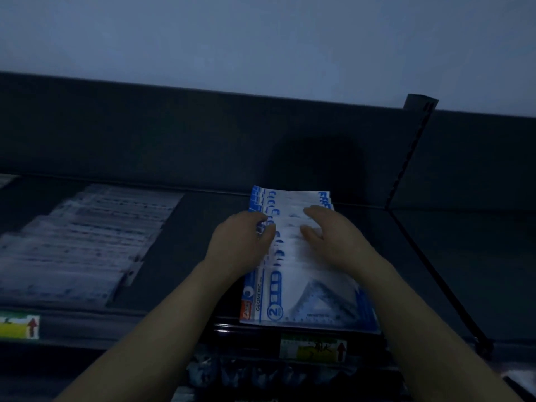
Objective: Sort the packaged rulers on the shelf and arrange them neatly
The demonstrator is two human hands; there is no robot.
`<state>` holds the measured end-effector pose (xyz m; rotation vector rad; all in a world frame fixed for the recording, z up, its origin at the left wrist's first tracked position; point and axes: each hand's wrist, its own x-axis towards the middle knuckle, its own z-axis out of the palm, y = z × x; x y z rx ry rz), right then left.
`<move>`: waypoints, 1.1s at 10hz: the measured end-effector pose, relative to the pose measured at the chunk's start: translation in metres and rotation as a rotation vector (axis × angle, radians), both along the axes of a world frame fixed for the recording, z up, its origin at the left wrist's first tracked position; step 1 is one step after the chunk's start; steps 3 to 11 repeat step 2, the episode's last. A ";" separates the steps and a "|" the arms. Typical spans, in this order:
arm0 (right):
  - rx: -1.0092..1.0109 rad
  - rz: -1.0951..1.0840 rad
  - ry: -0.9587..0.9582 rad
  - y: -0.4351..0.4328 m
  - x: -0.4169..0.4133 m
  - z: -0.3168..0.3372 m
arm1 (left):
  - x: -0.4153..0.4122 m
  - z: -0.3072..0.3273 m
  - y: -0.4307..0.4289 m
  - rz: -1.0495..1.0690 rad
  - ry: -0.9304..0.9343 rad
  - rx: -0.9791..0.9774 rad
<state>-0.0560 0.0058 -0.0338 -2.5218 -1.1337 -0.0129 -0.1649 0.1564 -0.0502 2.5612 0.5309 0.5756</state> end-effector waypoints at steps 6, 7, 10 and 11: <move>-0.026 0.047 -0.065 0.036 -0.017 0.006 | -0.016 0.005 0.037 0.057 -0.071 0.025; -0.026 0.047 -0.065 0.036 -0.017 0.006 | -0.016 0.005 0.037 0.057 -0.071 0.025; -0.026 0.047 -0.065 0.036 -0.017 0.006 | -0.016 0.005 0.037 0.057 -0.071 0.025; -0.026 0.047 -0.065 0.036 -0.017 0.006 | -0.016 0.005 0.037 0.057 -0.071 0.025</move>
